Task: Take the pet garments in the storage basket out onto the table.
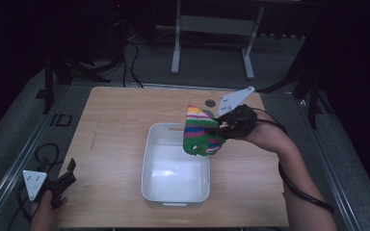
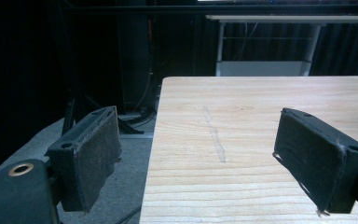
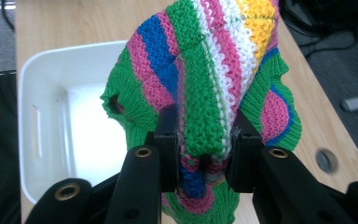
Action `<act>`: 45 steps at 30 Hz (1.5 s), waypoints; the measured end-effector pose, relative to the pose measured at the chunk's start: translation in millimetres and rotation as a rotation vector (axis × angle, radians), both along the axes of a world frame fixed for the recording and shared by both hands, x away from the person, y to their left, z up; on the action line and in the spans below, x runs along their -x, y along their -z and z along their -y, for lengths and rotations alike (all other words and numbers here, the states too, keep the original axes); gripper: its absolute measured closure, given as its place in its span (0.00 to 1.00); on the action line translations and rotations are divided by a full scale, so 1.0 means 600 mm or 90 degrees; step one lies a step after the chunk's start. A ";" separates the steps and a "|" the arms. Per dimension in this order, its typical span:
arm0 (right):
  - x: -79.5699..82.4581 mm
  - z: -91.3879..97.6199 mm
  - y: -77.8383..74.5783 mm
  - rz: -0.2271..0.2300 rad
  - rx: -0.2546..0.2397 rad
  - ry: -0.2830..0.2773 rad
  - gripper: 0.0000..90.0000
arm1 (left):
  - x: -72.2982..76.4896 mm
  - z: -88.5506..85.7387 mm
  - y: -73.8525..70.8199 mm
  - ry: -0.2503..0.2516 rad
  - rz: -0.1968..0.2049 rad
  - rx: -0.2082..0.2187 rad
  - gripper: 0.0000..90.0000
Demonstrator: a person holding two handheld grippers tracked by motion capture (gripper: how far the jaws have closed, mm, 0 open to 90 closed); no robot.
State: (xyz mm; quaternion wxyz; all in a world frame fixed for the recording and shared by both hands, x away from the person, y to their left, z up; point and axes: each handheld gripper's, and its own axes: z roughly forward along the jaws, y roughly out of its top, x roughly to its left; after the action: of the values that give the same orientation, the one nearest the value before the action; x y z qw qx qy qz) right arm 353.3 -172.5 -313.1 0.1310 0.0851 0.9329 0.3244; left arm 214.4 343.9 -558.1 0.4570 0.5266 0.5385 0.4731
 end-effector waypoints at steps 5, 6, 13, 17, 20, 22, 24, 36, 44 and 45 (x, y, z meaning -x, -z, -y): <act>-0.004 0.045 0.001 0.002 0.000 0.035 0.78 | 0.000 0.001 0.000 0.002 -0.001 -0.004 0.16; -0.004 0.054 0.002 0.001 0.001 0.044 0.78 | 0.000 0.001 0.000 0.002 -0.001 -0.004 0.16; -0.007 0.119 0.014 0.000 -0.002 0.091 0.78 | -0.001 0.001 0.000 0.000 -0.002 -0.004 0.16; -0.008 0.151 0.022 -0.002 -0.005 0.113 0.78 | -0.001 0.002 0.000 0.000 -0.003 -0.006 0.16; -0.009 0.167 0.031 -0.005 -0.012 0.124 0.78 | 0.000 0.002 0.000 -0.001 -0.003 -0.006 0.16; -0.009 0.171 0.036 -0.007 -0.012 0.129 0.78 | 0.000 0.002 0.000 0.000 -0.002 -0.007 0.16; -0.013 0.182 0.057 -0.022 -0.011 0.136 0.78 | -0.001 0.003 0.000 0.000 -0.002 -0.006 0.16; -0.028 0.188 0.177 -0.094 0.004 0.150 0.77 | 0.000 0.002 0.000 0.001 -0.002 -0.006 0.16; -0.034 0.189 0.262 -0.138 0.007 0.153 0.77 | 0.000 0.003 0.000 0.002 -0.002 -0.007 0.16; -0.036 0.189 0.270 -0.141 0.006 0.153 0.77 | 0.000 0.003 0.000 0.001 -0.002 -0.007 0.16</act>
State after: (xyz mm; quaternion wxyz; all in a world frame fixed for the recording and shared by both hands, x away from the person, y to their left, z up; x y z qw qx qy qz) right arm 374.8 -286.2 -474.9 0.0653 0.2308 0.9264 0.2903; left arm 214.7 342.4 -558.1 0.4539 0.5303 0.5360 0.4748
